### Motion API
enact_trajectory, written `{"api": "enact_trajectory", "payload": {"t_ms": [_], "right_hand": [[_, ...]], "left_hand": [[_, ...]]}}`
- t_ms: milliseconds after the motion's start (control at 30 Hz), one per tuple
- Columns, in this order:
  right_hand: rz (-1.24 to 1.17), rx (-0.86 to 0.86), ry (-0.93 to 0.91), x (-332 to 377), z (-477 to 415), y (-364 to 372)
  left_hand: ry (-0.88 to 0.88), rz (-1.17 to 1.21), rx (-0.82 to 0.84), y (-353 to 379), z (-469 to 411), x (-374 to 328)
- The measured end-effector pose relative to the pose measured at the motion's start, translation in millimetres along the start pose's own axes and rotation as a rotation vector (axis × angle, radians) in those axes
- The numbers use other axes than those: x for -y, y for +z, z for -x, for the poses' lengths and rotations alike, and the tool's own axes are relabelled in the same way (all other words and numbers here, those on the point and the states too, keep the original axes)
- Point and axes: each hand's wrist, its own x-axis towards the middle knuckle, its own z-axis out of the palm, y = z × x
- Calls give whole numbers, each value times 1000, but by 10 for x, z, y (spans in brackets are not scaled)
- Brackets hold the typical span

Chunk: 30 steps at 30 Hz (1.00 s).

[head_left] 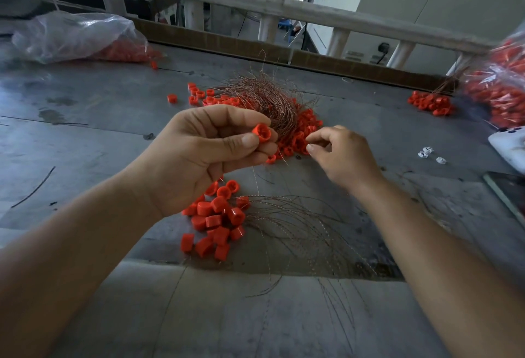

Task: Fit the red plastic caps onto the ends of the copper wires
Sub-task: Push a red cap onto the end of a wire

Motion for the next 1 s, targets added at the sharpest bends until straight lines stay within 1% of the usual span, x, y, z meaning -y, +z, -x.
{"api": "enact_trajectory", "payload": {"t_ms": [167, 467, 600, 1000], "right_hand": [[27, 20, 16, -21, -13, 22], [-32, 46, -36, 38, 14, 23], [10, 84, -75, 44, 19, 31], [-34, 32, -86, 51, 24, 80]], "left_hand": [[-11, -8, 10, -1, -2, 0], [-20, -20, 25, -34, 0, 13], [-20, -21, 33, -48, 2, 17], [-17, -30, 35, -39, 4, 16]]}}
